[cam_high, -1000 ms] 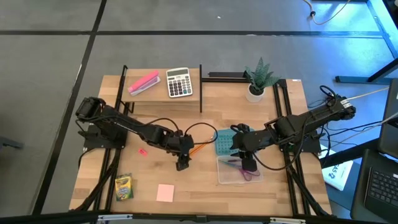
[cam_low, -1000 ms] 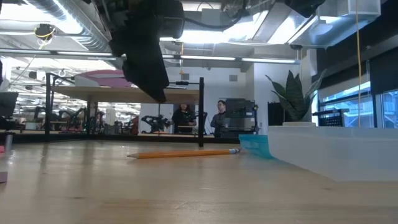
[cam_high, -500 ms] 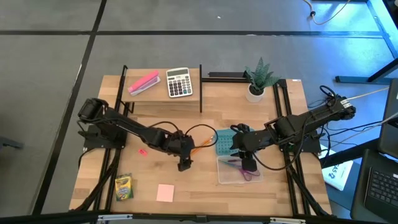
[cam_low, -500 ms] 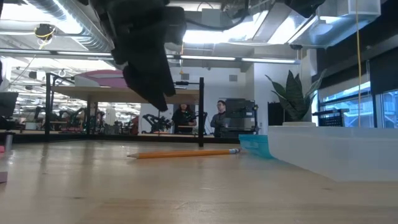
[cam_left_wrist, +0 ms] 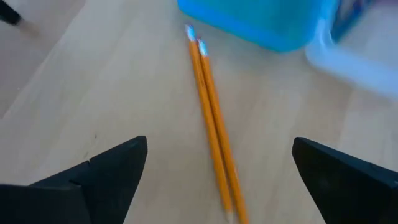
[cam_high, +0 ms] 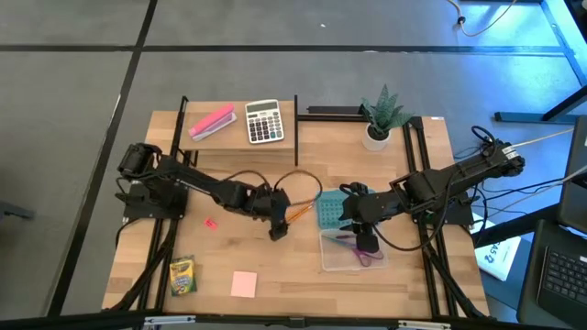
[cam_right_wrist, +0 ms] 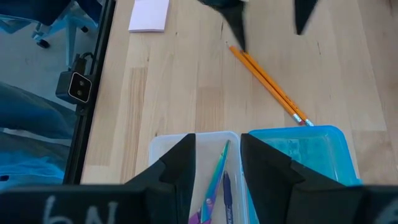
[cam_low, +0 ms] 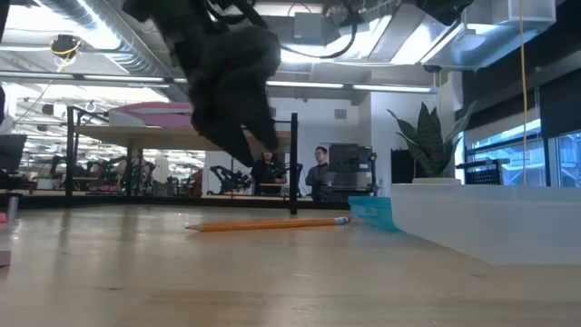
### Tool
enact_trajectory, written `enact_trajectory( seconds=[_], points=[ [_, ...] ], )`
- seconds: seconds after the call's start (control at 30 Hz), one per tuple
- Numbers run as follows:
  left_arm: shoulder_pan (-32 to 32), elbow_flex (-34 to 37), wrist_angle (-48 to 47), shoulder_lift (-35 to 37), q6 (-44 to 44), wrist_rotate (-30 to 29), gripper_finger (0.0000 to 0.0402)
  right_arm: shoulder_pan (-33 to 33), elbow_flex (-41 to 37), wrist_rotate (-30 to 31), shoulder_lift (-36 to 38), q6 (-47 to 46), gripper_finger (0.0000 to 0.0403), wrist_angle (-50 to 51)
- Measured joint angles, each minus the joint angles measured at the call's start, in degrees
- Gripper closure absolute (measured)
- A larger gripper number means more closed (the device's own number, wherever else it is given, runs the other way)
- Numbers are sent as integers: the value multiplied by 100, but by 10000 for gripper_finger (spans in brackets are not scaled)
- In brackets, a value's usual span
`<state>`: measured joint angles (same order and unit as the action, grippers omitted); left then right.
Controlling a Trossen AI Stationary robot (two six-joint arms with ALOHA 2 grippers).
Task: Pack school essentials
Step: Put the top orange pencil into the blue supply box
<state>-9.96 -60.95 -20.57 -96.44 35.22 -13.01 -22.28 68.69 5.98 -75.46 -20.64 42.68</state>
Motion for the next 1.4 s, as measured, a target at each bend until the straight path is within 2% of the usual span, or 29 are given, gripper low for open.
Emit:
enact_trajectory(
  seconds=[0.13, 0.3, 0.37, 0.53, 0.73, 1.03, 1.4],
  points=[
    [304, 0, 346, 0, 204, 501, 2, -2, 2, 0, 0, -9, 274, -4],
    [422, 0, 937, 0, 50, 522, 7, -1, 0, 0, 0, -7, 274, -7],
    [433, 0, 1124, 0, 3, 437, 7, 0, 0, 0, 0, 0, 274, -7],
    [360, 2, 1067, -68, -384, -332, 7, -1, 0, 0, 0, 0, 274, -8],
    [221, 2, 992, -236, -779, -587, 8, -2, 0, 0, 0, -2, 274, -14],
    [191, 0, 959, -760, -990, -595, 8, -2, 0, 0, 2, -8, 274, -98],
    [193, 2, 959, -946, -987, -641, 8, -2, 0, -2, 2, -5, 274, -122]
  ],
)
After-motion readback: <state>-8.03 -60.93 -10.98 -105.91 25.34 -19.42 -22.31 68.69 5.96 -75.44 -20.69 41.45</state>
